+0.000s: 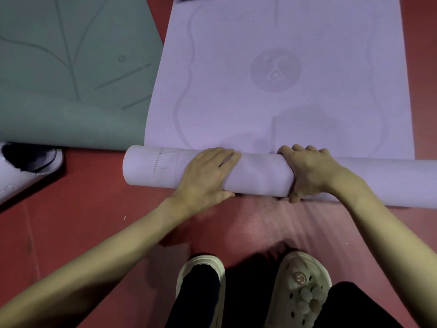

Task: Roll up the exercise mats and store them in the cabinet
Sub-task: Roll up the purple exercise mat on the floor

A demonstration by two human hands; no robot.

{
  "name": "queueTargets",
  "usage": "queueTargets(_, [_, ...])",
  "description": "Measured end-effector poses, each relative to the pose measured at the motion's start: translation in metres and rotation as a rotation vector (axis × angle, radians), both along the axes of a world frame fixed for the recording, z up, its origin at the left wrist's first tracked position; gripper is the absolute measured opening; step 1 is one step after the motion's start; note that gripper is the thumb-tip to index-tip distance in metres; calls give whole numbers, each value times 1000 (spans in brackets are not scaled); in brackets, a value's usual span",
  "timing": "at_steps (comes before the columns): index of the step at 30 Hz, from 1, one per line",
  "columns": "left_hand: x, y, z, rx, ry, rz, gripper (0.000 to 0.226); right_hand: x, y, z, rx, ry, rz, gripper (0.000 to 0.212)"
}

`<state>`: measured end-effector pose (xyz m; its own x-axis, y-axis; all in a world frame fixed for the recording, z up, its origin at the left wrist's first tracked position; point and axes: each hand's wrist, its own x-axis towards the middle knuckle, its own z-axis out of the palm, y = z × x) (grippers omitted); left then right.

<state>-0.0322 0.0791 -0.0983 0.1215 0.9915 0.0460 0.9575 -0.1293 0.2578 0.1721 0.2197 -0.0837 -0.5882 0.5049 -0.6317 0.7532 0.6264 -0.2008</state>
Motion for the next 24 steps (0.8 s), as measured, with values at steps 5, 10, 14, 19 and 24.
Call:
queueTargets(5, [-11,24,17,-184,-60,-2,88,19,-24,-17,379,253,62,104])
queueTargets(10, [-19,55,34,-391,42,-67,74,16,-31,-27,550,348,-12,107])
queueTargets(14, [-20,55,38,-428,-2,-48,74,8,-15,-26,497,289,-48,97])
queueTargets(19, [-12,39,36,-309,136,-64,98,-3,11,-6,247,131,4,99])
queueTargets(24, [-15,38,26,-193,152,-11,105,-14,37,9,49,47,5,96])
